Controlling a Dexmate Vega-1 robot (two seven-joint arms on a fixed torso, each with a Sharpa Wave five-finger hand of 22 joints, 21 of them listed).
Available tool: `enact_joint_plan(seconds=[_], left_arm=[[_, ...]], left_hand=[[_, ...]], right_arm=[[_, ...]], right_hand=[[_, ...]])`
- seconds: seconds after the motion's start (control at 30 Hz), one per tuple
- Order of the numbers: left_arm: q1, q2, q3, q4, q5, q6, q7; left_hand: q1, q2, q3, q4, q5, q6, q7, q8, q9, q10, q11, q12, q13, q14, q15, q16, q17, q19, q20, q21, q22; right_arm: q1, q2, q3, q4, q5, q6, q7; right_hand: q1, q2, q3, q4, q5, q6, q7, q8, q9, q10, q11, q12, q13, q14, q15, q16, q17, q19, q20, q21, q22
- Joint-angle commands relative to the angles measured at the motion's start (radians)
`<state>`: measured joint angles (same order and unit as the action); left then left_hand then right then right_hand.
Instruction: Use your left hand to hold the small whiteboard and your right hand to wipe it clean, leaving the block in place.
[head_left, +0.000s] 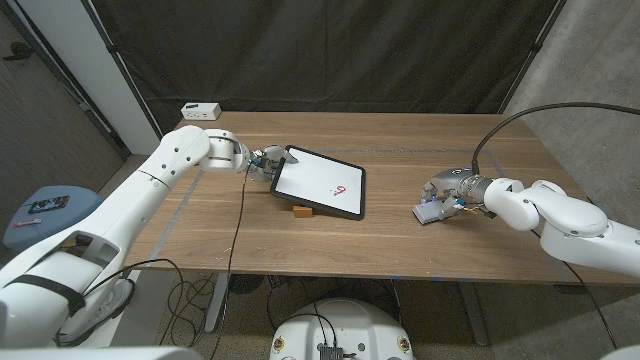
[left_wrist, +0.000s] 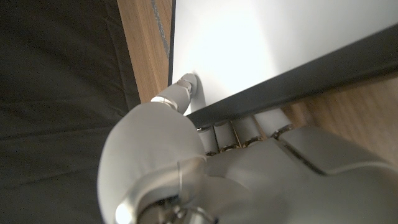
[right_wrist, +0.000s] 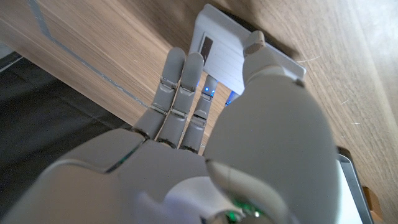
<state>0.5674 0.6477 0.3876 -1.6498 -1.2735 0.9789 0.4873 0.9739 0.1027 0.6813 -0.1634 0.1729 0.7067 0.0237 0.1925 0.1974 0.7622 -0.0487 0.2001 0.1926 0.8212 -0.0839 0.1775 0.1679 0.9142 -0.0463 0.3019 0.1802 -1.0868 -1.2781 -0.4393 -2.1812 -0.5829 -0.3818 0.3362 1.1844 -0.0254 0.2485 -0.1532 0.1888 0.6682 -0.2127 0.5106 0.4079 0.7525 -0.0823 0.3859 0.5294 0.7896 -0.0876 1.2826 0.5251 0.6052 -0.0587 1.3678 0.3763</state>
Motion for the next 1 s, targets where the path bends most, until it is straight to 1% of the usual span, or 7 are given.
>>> enact_joint_plan(seconds=[0.03, 0.2, 0.23, 0.37, 0.47, 0.7, 1.0], left_arm=[[0.002, -0.001, -0.004, -0.002, 0.003, 0.001, -0.002], [0.008, -0.001, -0.008, -0.009, -0.002, 0.003, 0.008], [0.009, -0.001, -0.008, -0.010, -0.003, 0.004, 0.010], [0.013, 0.001, -0.010, -0.015, -0.006, 0.003, 0.010], [0.014, 0.002, -0.010, -0.018, -0.007, 0.003, 0.011], [0.015, 0.006, -0.011, -0.024, -0.009, 0.002, 0.011], [0.017, 0.006, -0.010, -0.026, -0.012, 0.000, 0.015]], left_hand=[[-0.006, -0.001, -0.002, -0.002, 0.005, 0.005, -0.004, -0.001, 0.003, 0.001, -0.002, -0.002, 0.002, -0.002, 0.001, 0.000, 0.000, -0.001, -0.001, 0.001, 0.004], [-0.005, -0.001, -0.002, -0.002, 0.005, 0.003, -0.004, -0.002, 0.003, 0.004, -0.003, 0.000, 0.002, -0.004, -0.002, 0.000, 0.000, -0.001, -0.001, 0.001, 0.004], [-0.006, -0.001, -0.003, -0.001, 0.005, 0.003, -0.004, -0.002, 0.003, 0.003, 0.005, -0.001, 0.002, -0.004, -0.002, 0.000, 0.001, -0.001, -0.001, 0.000, 0.004], [-0.006, -0.001, -0.002, -0.002, 0.005, 0.004, -0.004, -0.001, 0.003, 0.002, -0.006, -0.001, 0.002, -0.004, 0.000, -0.001, 0.000, -0.002, -0.001, 0.000, 0.004], [-0.006, -0.001, -0.002, -0.002, 0.005, 0.005, -0.005, -0.001, 0.003, 0.001, -0.001, -0.002, 0.002, -0.004, -0.001, 0.000, 0.000, -0.002, -0.001, 0.000, 0.004], [-0.006, -0.001, -0.003, -0.002, 0.005, 0.005, -0.005, -0.001, 0.003, 0.001, -0.003, -0.002, 0.002, -0.004, -0.001, 0.000, 0.000, -0.002, 0.000, 0.000, 0.004], [-0.007, -0.001, -0.003, -0.002, 0.005, 0.004, -0.006, -0.002, 0.003, 0.002, -0.002, -0.001, 0.002, -0.004, -0.001, 0.000, 0.000, -0.003, 0.000, -0.001, 0.004]], right_arm=[[0.027, 0.008, -0.006, -0.017, 0.037, -0.062, 0.044], [0.033, 0.006, -0.006, -0.025, 0.058, -0.086, 0.054], [0.035, 0.006, -0.007, -0.027, 0.060, -0.091, 0.056], [0.041, 0.004, -0.008, -0.034, 0.078, -0.110, 0.065], [0.048, 0.004, -0.009, -0.039, 0.090, -0.125, 0.069], [0.068, 0.002, -0.010, -0.044, 0.131, -0.144, 0.082], [0.098, 0.003, -0.018, -0.057, 0.164, -0.194, 0.095]], right_hand=[[-0.002, 0.009, 0.002, 0.002, 0.005, 0.009, 0.004, 0.006, 0.005, 0.046, -0.031, 0.001, 0.009, 0.005, -0.134, -0.004, 0.000, -0.008, -0.061, 0.010, -0.001], [-0.002, 0.010, 0.002, 0.002, 0.006, 0.012, 0.004, 0.009, 0.007, 0.046, -0.029, 0.000, 0.010, 0.003, -0.134, -0.005, -0.002, -0.012, -0.062, 0.016, -0.004], [-0.002, 0.010, 0.002, 0.002, 0.006, 0.012, 0.004, 0.009, 0.007, 0.047, -0.029, -0.001, 0.010, 0.002, -0.134, -0.004, -0.002, -0.012, -0.061, 0.018, -0.005], [-0.002, 0.011, 0.001, 0.002, 0.006, 0.013, 0.004, 0.011, 0.010, 0.046, -0.029, -0.002, 0.011, 0.001, -0.134, -0.003, -0.001, -0.015, -0.062, 0.024, -0.009], [-0.003, 0.011, 0.000, 0.002, 0.006, 0.012, 0.004, 0.012, 0.011, 0.046, -0.029, -0.004, 0.012, 0.000, -0.134, -0.003, -0.002, -0.017, -0.061, 0.029, -0.012], [-0.002, 0.011, 0.000, 0.000, 0.007, 0.015, 0.004, 0.015, 0.014, 0.047, -0.025, -0.007, 0.012, -0.003, -0.134, -0.002, -0.003, -0.021, -0.058, 0.038, -0.017], [-0.007, 0.011, -0.003, 0.002, 0.008, 0.024, 0.008, 0.021, 0.017, 0.054, -0.020, -0.010, 0.011, -0.008, -0.133, -0.001, -0.004, -0.029, -0.054, 0.050, -0.025]])
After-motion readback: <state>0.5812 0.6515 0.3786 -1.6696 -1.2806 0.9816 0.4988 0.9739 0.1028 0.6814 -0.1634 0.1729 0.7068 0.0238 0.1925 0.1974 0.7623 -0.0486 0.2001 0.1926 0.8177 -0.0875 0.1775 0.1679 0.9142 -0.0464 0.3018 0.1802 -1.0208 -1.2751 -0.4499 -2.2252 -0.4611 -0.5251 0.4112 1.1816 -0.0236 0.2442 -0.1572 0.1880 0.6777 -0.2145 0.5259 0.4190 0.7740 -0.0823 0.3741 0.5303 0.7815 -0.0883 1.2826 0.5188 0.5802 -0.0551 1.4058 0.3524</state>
